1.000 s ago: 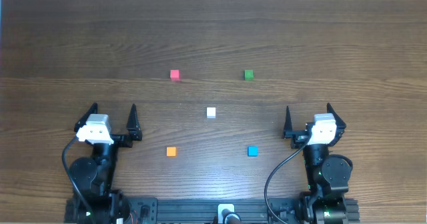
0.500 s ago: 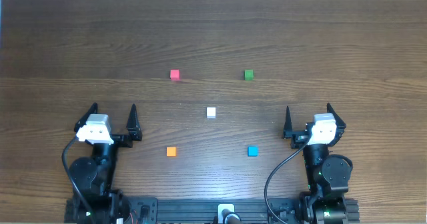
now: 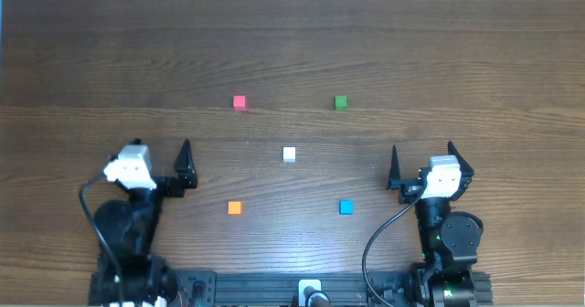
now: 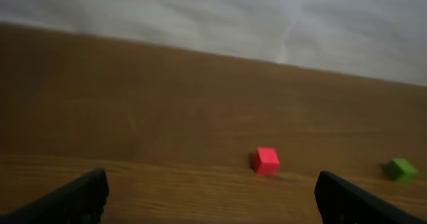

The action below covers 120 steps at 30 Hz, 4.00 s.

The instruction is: Stack Cubes

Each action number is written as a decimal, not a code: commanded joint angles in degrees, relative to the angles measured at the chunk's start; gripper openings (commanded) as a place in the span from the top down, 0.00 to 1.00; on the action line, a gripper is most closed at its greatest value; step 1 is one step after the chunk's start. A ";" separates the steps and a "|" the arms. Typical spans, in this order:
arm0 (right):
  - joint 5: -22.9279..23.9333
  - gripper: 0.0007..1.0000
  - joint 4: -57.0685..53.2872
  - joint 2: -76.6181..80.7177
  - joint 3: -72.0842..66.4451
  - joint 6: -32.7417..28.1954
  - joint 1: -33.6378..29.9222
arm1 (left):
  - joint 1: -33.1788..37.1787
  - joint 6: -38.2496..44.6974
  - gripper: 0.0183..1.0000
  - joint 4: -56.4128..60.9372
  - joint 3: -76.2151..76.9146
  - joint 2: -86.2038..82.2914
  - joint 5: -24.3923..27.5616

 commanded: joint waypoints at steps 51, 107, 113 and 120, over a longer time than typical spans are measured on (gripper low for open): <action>0.79 0.01 -0.02 -0.52 -0.31 -0.11 0.11 | -21.97 -10.49 0.16 -45.94 79.36 102.09 -8.76; 0.79 0.01 -0.02 -0.52 -0.31 -0.11 0.11 | -36.37 -22.18 0.98 -55.71 84.26 89.48 -11.30; 0.79 0.01 -0.02 -0.52 -0.31 -0.11 0.11 | -43.85 -28.98 0.98 -55.15 80.48 89.15 -11.85; 0.79 0.01 -0.02 -0.52 -0.31 -0.11 0.11 | -46.14 -32.98 0.98 -54.90 74.99 89.15 -12.98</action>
